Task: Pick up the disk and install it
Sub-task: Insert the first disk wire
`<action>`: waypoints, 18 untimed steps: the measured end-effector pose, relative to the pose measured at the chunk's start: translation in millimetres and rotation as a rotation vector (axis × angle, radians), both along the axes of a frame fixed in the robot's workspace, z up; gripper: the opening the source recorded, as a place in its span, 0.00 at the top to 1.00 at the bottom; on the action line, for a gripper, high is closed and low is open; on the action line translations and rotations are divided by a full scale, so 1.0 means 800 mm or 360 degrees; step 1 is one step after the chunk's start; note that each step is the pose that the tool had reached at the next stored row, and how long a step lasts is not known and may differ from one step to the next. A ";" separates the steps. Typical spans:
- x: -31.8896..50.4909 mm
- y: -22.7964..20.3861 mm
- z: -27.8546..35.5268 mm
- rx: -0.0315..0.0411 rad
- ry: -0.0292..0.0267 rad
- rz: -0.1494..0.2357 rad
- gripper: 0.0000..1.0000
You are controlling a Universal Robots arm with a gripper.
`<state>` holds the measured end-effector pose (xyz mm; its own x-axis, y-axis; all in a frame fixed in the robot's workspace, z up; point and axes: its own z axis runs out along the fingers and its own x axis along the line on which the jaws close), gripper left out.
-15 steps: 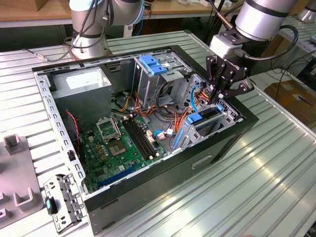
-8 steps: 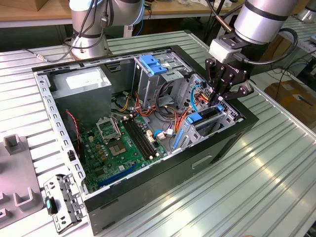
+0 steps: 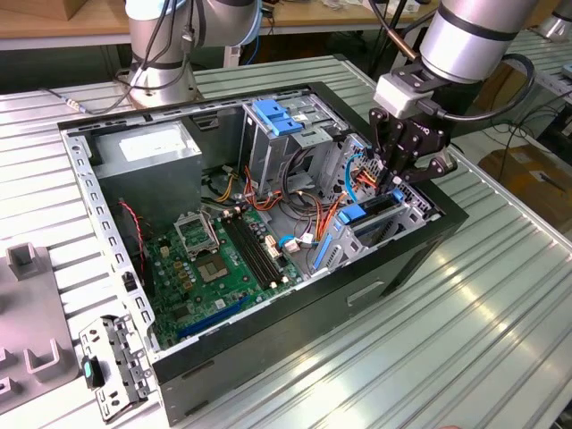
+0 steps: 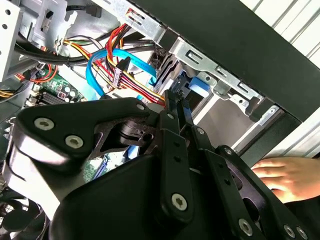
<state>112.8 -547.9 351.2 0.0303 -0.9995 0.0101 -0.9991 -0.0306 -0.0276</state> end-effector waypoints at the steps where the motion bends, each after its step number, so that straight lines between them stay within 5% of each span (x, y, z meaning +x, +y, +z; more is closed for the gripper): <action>1: 0.000 0.0000 0.0000 0.0000 0.00000 0.0000 0.83; 18: 0.000 -0.0022 -0.0069 0.0000 0.00000 -0.0059 0.83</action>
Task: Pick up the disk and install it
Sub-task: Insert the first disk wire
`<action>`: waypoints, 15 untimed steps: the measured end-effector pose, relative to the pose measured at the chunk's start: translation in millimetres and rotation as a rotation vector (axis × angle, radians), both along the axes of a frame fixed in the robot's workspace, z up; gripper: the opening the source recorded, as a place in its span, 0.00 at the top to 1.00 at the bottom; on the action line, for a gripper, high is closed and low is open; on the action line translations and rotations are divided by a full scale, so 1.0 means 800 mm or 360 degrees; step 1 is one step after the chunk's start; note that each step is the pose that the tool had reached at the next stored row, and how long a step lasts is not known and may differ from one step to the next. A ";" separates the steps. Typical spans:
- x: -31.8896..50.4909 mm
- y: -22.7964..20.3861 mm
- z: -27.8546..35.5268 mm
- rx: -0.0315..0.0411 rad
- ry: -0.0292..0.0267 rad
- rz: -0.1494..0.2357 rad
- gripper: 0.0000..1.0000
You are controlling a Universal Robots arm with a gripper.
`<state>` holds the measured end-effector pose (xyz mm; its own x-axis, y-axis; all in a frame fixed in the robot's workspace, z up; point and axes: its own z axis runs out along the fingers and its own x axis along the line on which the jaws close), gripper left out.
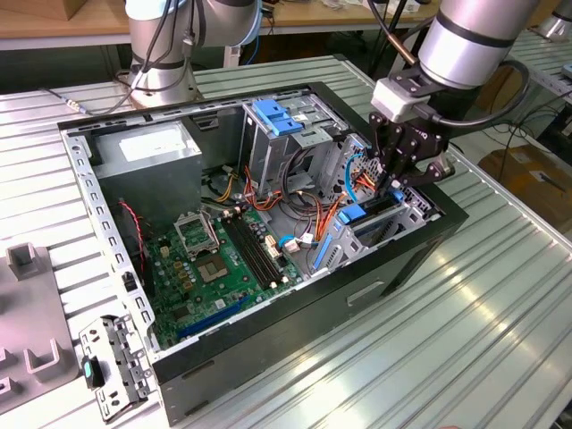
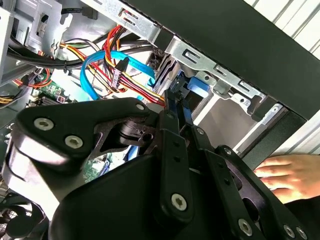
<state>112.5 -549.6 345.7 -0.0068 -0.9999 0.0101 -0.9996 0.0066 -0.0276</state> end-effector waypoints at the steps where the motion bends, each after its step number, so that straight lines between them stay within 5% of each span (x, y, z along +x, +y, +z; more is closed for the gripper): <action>1: 0.000 -0.0003 -0.0006 0.0000 0.00000 -0.0005 0.83; 15: 0.000 -0.0028 0.0006 0.0008 0.00000 -0.0012 0.83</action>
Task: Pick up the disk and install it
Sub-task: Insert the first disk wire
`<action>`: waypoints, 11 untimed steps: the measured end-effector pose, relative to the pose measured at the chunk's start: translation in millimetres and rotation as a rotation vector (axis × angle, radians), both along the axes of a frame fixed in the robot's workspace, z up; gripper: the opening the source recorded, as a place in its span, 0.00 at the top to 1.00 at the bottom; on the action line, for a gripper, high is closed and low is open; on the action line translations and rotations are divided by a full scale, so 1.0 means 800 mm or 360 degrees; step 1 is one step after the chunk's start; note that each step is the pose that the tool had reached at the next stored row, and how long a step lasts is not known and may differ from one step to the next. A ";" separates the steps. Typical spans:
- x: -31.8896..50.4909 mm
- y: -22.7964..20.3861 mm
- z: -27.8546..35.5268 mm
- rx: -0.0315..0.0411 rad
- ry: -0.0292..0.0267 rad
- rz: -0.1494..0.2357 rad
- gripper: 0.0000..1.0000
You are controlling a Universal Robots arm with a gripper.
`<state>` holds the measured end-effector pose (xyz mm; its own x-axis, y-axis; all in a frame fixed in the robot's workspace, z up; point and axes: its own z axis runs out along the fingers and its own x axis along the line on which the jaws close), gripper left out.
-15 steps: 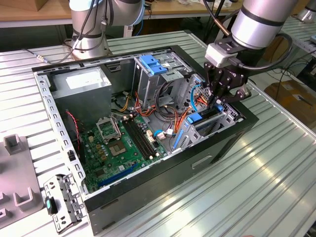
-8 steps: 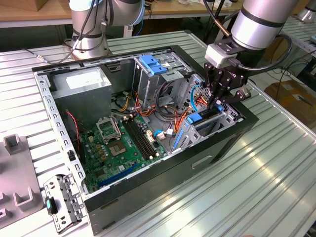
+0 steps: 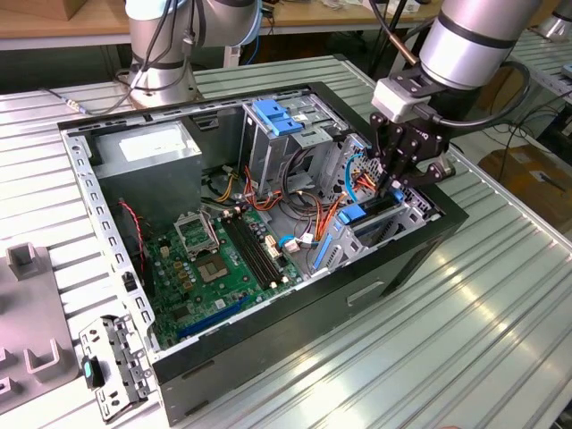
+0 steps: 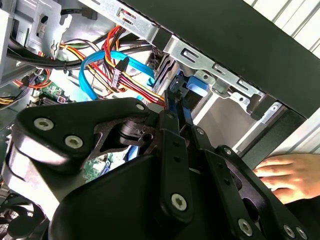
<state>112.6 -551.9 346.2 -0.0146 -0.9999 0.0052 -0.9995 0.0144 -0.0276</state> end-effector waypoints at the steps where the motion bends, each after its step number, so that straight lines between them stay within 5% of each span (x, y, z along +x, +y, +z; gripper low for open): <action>1: 0.000 -0.0010 0.0000 0.0004 0.00000 0.0000 0.83; 11: 0.000 -0.0044 -0.0034 0.0024 0.00000 0.0000 0.83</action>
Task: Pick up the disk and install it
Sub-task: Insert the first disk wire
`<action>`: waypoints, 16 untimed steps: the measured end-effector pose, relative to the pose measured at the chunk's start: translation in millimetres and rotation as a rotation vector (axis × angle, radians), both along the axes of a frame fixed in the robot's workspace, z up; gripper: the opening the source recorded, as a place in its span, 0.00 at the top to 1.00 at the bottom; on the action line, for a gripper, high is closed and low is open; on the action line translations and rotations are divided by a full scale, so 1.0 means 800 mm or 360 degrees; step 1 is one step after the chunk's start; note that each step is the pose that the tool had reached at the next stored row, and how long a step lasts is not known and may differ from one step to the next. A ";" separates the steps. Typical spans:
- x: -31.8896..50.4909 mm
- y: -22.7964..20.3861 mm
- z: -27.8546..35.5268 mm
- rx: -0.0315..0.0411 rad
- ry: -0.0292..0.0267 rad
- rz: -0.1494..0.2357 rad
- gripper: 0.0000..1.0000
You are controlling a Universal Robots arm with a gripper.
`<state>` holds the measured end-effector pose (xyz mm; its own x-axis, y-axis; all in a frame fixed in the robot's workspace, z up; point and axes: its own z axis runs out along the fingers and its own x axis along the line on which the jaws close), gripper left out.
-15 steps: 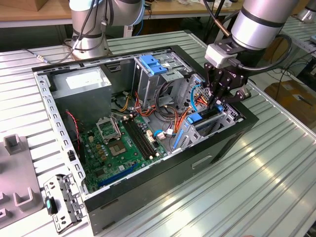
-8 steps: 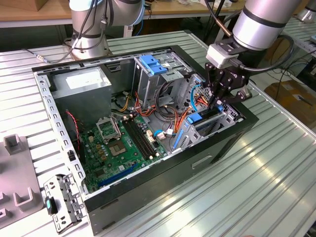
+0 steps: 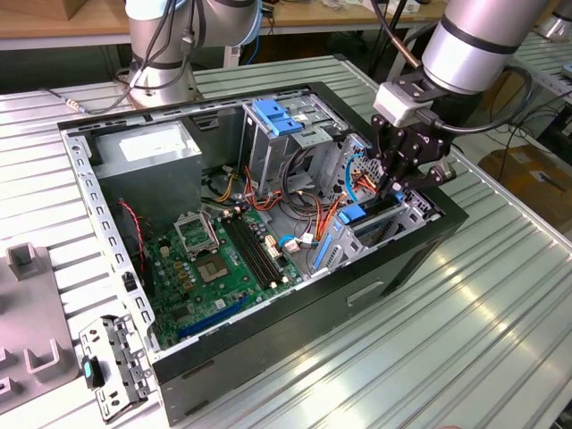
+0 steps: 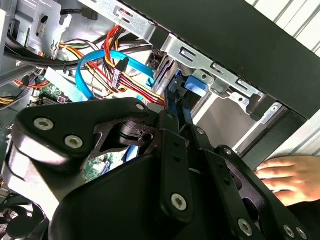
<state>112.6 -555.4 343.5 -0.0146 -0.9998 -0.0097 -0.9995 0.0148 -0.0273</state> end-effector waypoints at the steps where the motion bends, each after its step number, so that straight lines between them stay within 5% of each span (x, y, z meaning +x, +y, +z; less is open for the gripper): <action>1: 0.000 0.0000 -0.0008 0.0002 0.00000 0.0000 0.83; 12: 0.000 0.0000 -0.0045 0.0012 0.00000 0.0000 0.83; 16: 0.000 -0.0002 -0.0038 0.0013 0.00000 0.0000 0.75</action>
